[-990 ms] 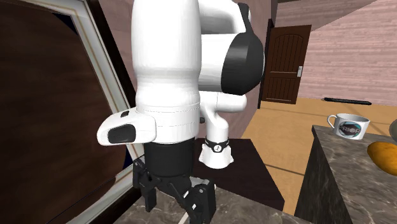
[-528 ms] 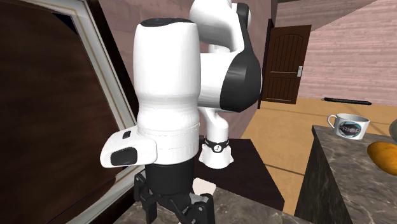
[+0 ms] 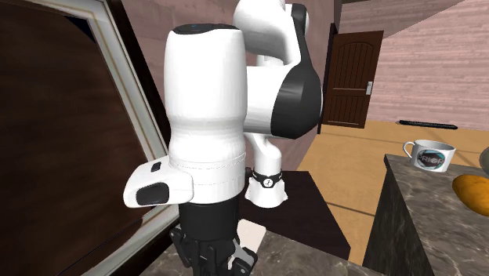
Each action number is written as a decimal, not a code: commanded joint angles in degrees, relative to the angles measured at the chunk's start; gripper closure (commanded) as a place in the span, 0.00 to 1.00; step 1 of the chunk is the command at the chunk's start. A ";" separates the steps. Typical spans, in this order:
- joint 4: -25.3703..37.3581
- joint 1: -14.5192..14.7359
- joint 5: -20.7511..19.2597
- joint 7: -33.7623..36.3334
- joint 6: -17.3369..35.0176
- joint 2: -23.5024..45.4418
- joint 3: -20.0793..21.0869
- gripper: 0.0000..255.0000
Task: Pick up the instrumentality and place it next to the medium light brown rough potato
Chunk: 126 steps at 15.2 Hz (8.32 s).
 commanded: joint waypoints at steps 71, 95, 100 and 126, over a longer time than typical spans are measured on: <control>26.52 22.81 -5.37 53.49 -24.64 4.81 29.86 1.00; 27.12 29.33 -12.94 64.68 -15.79 16.97 31.58 1.00; 24.88 29.49 -13.95 65.50 -12.50 18.26 31.19 1.00; 28.65 29.36 -12.29 64.44 -18.14 16.03 31.96 0.00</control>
